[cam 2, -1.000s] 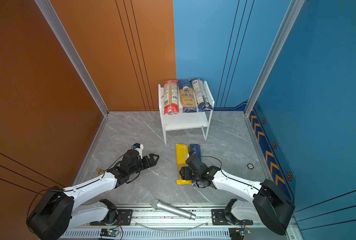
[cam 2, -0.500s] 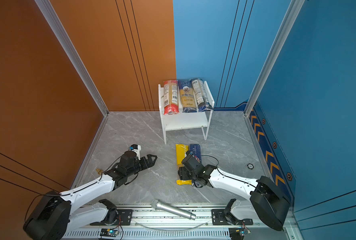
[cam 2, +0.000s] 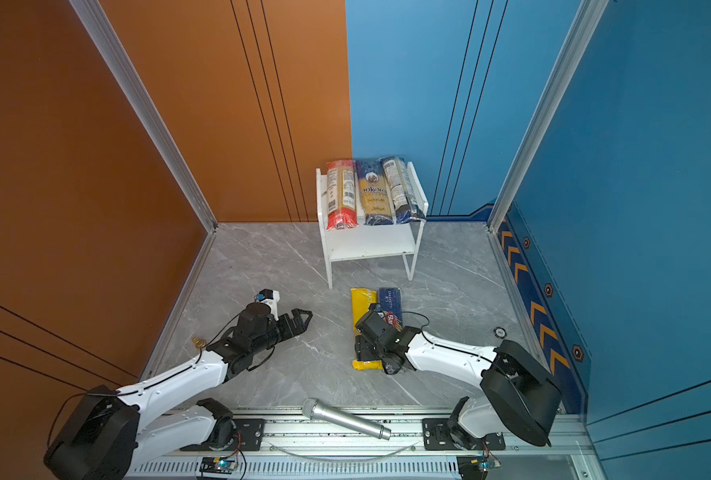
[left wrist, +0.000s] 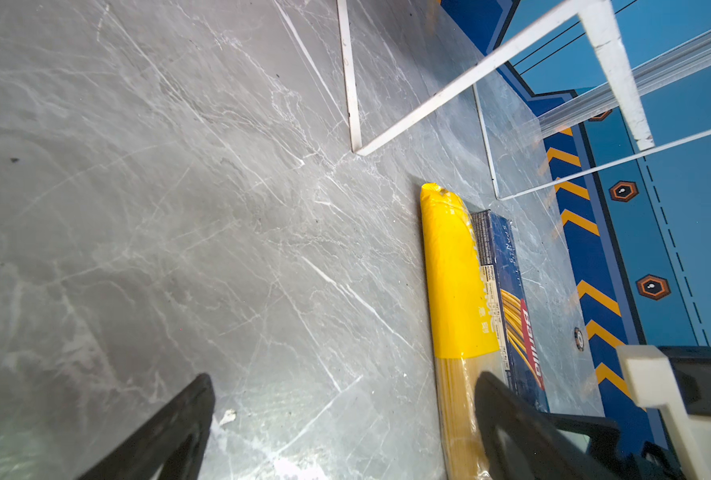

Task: Place and organize the pasta boxes and bags onto the shelf
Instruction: 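Close the right gripper around the near end of the Pastatime pack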

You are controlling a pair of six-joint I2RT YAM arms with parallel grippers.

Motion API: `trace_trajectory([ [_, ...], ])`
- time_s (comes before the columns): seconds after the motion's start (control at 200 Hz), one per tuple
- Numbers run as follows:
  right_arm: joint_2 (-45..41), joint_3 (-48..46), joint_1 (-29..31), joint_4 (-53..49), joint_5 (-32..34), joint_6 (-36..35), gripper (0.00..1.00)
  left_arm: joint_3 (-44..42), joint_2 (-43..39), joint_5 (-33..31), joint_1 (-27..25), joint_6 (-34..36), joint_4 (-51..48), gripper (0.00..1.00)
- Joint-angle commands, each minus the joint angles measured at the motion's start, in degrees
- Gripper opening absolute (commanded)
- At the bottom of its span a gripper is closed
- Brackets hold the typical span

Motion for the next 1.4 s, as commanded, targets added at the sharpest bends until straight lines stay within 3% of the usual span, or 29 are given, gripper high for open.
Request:
trace_trajectory([
  [0.0, 2.0, 1.3, 0.3, -5.1, 3.7, 0.7, 0.73, -0.9, -0.4, 0.7, 0.5, -0.1, -0.6, 0.98],
  [0.441, 10.0, 5.6, 2.7, -8.0, 5.3, 0.7, 0.76, -0.8, 0.0, 1.2, 1.1, 0.2, -0.5, 0.98],
  [0.956, 12.6, 6.0, 4.2, -8.7, 6.0, 1.7, 0.83, 0.0, 1.5, 2.2, 1.6, 0.3, -0.5, 0.98],
  [1.397, 15.5, 7.5, 5.9, -10.4, 7.7, 2.6, 0.83, -0.4, 0.9, 2.0, 1.8, 0.4, -0.5, 0.98],
])
